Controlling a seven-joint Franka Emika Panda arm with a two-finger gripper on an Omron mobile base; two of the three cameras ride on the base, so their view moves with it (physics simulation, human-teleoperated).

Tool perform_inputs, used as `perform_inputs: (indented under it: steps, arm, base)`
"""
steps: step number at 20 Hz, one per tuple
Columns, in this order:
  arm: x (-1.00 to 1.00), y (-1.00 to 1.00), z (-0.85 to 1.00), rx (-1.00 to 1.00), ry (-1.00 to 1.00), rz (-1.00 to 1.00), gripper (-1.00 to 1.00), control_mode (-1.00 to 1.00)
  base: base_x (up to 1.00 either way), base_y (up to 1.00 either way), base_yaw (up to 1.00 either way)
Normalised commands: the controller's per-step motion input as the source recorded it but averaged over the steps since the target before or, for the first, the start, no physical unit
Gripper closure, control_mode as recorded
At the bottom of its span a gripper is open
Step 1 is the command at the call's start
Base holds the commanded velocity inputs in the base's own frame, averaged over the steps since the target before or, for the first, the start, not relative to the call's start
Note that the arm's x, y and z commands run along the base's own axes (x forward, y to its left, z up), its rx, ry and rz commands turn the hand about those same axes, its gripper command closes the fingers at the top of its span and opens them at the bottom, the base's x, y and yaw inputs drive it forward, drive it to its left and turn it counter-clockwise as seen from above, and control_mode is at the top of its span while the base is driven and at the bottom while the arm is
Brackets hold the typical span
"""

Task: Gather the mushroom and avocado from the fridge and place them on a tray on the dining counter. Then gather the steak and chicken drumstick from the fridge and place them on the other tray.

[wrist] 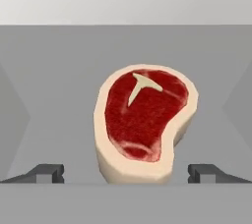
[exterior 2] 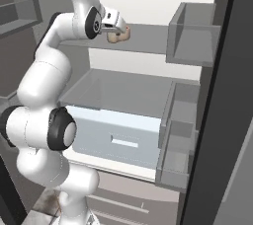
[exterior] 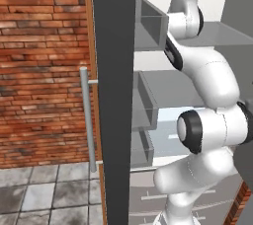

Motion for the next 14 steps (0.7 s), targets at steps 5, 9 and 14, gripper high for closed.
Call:
perform_inputs:
  steps: [5, 9, 14]
  arm:
    - [0.18, -0.02, -0.08, 0.0, 0.01, 0.0, -1.0, -1.0]
    - [0.21, -0.09, -0.08, 0.0, 0.0, 0.0, -1.0, -1.0]
    - [0.23, -0.09, -0.08, 0.0, 0.01, 0.0, -1.0, -1.0]
  base:
    - [0.0, 0.0, 0.0]
    - [0.0, 0.0, 0.0]
    - [0.0, 0.0, 0.0]
